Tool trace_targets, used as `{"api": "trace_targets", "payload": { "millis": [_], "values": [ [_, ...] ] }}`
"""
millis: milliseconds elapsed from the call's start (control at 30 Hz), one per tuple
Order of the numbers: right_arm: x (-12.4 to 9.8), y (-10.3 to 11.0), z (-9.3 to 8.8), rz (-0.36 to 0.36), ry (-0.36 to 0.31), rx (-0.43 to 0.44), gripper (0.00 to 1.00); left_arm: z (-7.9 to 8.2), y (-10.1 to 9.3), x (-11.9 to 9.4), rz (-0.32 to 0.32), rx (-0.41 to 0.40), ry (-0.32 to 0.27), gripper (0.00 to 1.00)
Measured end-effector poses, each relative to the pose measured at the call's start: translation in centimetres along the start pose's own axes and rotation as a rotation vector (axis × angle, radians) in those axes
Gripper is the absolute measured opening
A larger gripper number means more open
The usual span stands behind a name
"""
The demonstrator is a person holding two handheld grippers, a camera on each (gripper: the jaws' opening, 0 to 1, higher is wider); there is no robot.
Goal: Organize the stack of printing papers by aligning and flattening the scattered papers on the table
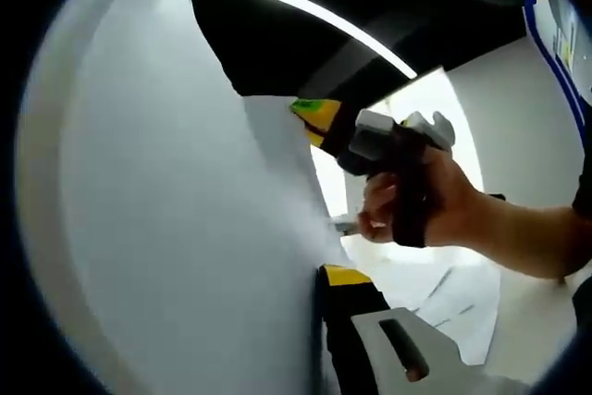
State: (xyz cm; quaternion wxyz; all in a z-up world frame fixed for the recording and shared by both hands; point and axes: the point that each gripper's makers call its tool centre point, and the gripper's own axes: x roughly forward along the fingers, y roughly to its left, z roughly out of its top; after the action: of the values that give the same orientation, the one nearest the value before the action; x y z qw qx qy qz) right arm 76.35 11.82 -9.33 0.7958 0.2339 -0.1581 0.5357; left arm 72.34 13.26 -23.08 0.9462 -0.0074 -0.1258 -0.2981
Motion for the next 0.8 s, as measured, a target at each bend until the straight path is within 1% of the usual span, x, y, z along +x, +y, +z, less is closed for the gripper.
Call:
{"api": "trace_targets", "payload": {
  "millis": [67, 167, 333, 500, 700, 800],
  "values": [
    [0.0, -0.2, -0.1, -0.011, 0.006, 0.007, 0.11, 0.0, 0.0, 0.0, -0.001, -0.003, 0.0, 0.07],
    [0.1, -0.5, -0.2, -0.024, 0.011, 0.017, 0.17, 0.0, -0.1, 0.0, -0.001, -0.005, 0.0, 0.07],
    [0.0, -0.8, -0.3, -0.028, 0.017, 0.015, 0.19, 0.0, -0.1, 0.1, 0.0, -0.009, 0.001, 0.07],
    [0.0, -1.0, -0.6, -0.034, 0.039, -0.017, 0.22, -0.1, -0.2, 0.2, 0.001, -0.01, 0.002, 0.07],
    [-0.1, -1.3, -0.8, -0.049, 0.049, -0.025, 0.29, -0.1, -0.3, 0.3, 0.002, -0.01, 0.003, 0.07],
    [-0.2, -1.4, -0.9, -0.054, 0.054, -0.028, 0.3, -0.1, -0.3, 0.3, 0.002, -0.01, 0.003, 0.07]
  ]
}}
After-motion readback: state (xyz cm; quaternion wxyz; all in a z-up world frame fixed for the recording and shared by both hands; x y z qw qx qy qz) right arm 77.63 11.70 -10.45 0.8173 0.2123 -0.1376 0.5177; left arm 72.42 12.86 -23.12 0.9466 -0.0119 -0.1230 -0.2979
